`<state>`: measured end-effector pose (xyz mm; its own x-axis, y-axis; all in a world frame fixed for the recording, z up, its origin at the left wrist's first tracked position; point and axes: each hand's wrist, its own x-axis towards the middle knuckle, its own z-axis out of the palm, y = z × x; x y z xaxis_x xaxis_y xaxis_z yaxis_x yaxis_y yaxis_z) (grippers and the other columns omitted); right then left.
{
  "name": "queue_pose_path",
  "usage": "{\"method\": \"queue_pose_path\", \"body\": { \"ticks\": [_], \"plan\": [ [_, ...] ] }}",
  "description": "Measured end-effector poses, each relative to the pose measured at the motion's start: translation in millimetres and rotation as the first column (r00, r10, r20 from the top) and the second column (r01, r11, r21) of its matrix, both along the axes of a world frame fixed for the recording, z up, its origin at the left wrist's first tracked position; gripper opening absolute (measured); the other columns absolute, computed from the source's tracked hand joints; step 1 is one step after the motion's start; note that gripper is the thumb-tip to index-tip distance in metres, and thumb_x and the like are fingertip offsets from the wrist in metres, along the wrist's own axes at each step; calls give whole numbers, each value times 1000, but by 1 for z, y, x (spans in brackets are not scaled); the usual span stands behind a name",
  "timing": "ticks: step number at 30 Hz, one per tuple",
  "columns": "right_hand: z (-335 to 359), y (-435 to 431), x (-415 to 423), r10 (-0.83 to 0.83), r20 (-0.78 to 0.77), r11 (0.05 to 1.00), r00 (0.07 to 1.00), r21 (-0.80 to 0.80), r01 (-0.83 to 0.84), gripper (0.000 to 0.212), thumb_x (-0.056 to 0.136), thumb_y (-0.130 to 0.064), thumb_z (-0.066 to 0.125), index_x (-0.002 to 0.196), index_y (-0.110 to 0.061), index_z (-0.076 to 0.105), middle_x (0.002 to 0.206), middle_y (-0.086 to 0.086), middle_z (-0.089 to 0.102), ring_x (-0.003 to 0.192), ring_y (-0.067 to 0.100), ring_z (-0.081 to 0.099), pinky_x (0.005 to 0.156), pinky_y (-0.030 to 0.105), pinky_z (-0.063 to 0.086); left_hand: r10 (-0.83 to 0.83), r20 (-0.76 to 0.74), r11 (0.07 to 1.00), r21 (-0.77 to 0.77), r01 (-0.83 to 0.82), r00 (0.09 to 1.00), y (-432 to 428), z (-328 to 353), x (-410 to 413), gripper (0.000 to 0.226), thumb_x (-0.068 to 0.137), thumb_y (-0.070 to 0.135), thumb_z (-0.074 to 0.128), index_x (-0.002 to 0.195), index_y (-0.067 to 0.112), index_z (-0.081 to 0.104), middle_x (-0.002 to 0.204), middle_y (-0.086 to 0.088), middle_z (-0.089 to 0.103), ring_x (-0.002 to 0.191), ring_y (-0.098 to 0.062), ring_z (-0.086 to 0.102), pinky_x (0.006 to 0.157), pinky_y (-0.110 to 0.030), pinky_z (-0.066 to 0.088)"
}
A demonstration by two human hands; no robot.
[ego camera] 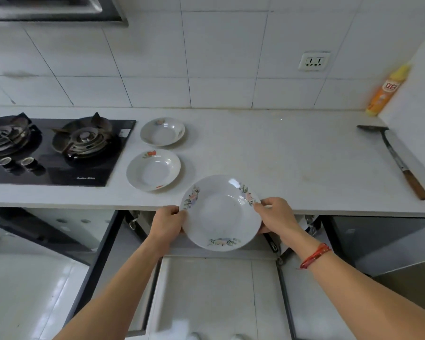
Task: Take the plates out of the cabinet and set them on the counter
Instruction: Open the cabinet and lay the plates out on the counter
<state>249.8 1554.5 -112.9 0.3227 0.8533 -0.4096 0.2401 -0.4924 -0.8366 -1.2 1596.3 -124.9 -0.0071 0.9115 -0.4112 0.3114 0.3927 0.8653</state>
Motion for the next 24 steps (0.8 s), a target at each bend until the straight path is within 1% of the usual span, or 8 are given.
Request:
{"method": "queue_pose_path", "body": {
  "ticks": [2, 5, 9, 13, 16, 19, 22, 24],
  "plan": [
    [2, 5, 6, 2, 1, 1000, 1000, 3, -2, 12, 95, -19, 62, 84, -20, 65, 88, 6, 75, 76, 26, 76, 63, 48, 64, 5, -5, 1000, -3, -5, 1000, 3, 6, 6, 35, 77, 17, 55, 87, -16, 63, 87, -28, 70, 80, -38, 70, 78, -59, 57],
    [5, 15, 15, -5, 2, 1000, 1000, 3, 5, 12, 95, -20, 62, 84, -21, 65, 89, 7, 75, 76, 27, 76, 62, 48, 64, 45, 7, 999, 0, -45, 999, 10, 13, 16, 25, 91, 4, 50, 92, -16, 64, 96, -29, 70, 91, -41, 69, 75, -49, 61],
    [7, 29, 24, 20, 10, 1000, 1000, -3, -20, 8, 97, -20, 61, 95, -14, 66, 90, 8, 75, 75, 26, 76, 62, 46, 64, 62, 15, 998, 0, -62, 998, 23, 14, 27, 26, 93, -1, 46, 87, -5, 70, 92, -19, 73, 80, -28, 71, 61, -34, 60],
    [3, 50, 31, 33, 35, 999, 999, -2, -33, 10, 98, -19, 59, 100, -12, 66, 87, 4, 73, 75, 22, 75, 62, 42, 64, 54, 2, 999, 4, -54, 999, 44, 11, 34, 26, 93, 1, 46, 85, -1, 71, 90, -15, 73, 83, -30, 72, 65, -37, 62],
    [-6, 70, 35, 24, 39, 1000, 999, -11, -24, 9, 98, -19, 58, 95, -14, 65, 90, 6, 74, 79, 24, 75, 66, 45, 64, 30, -21, 1000, 7, -30, 999, 67, 5, 37, 25, 93, 1, 48, 78, 3, 68, 85, -10, 71, 81, -27, 70, 69, -37, 62],
    [-14, 95, 38, 10, 24, 1000, 1000, -27, -9, 12, 97, -17, 57, 88, -17, 66, 91, 8, 75, 77, 26, 76, 66, 47, 64, -5, -20, 1000, 16, 5, 1000, 97, -5, 38, 22, 90, -2, 47, 81, 0, 67, 86, -16, 69, 81, -30, 69, 70, -41, 62],
    [-24, 124, 40, -6, 9, 999, 1000, -46, 7, 16, 97, -15, 57, 83, -19, 64, 91, 7, 73, 77, 26, 75, 64, 44, 64, -10, -28, 1000, 2, 10, 1000, 129, -18, 40, 25, 92, -2, 46, 80, 1, 68, 95, -19, 71, 87, -33, 70, 62, -30, 59],
    [-30, 145, 40, -16, 23, 998, 1000, -61, 18, 16, 98, -15, 57, 84, -20, 64, 90, 5, 73, 77, 25, 75, 65, 43, 64, -29, -25, 1000, -12, 29, 999, 151, -26, 41, 25, 92, -2, 46, 84, -4, 70, 97, -23, 71, 90, -35, 70, 64, -31, 59]
  ]
}}
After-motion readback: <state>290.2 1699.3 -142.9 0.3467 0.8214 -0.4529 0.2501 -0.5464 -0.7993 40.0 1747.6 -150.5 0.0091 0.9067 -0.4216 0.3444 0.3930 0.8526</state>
